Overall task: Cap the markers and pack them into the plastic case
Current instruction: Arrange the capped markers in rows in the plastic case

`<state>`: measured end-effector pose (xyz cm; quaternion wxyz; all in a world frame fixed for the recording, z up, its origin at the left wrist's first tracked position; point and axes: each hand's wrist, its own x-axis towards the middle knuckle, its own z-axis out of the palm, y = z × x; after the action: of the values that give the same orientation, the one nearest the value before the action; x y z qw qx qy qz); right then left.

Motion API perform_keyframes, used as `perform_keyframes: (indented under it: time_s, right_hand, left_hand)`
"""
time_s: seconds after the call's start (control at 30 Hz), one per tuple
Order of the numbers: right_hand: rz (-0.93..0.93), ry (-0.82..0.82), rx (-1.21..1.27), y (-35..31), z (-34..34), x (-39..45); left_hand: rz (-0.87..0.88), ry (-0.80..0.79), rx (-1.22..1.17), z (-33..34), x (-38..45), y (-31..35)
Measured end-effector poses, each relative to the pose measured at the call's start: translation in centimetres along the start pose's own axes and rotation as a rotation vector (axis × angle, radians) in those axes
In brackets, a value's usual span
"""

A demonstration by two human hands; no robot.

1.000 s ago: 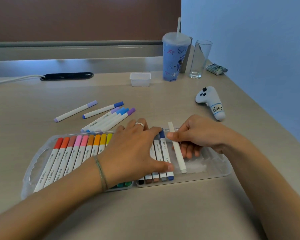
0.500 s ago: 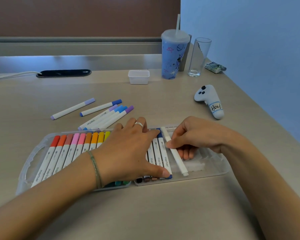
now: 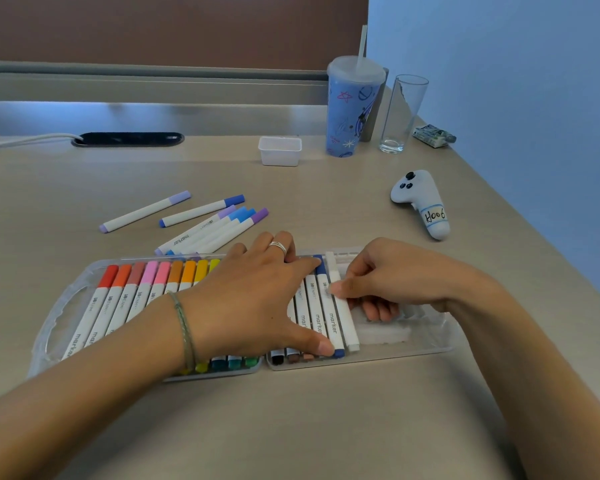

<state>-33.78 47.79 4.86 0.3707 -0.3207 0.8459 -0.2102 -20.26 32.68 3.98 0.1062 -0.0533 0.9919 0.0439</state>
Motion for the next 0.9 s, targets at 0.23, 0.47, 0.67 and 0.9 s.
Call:
perform_keyframes:
  time_s: [0.23,0.47,0.67,0.9]
  right_hand:
    - [0.018,0.022,-0.022,-0.2,0.4,0.1]
    - [-0.001,0.110,-0.092,-0.8,0.8,0.2]
    - [0.027,0.102,-0.072,-0.7,0.9,0.0]
    - [0.009,0.063,-0.002,-0.7,0.6,0.1]
  left_hand:
    - [0.000,0.017,0.001,0.1,0.0,0.1]
    - [-0.003,0.016,0.004,0.1,0.0,0.0]
    - [-0.006,0.016,0.013,0.1,0.0,0.0]
    - [0.002,0.024,0.015,0.0,-0.1,0.0]
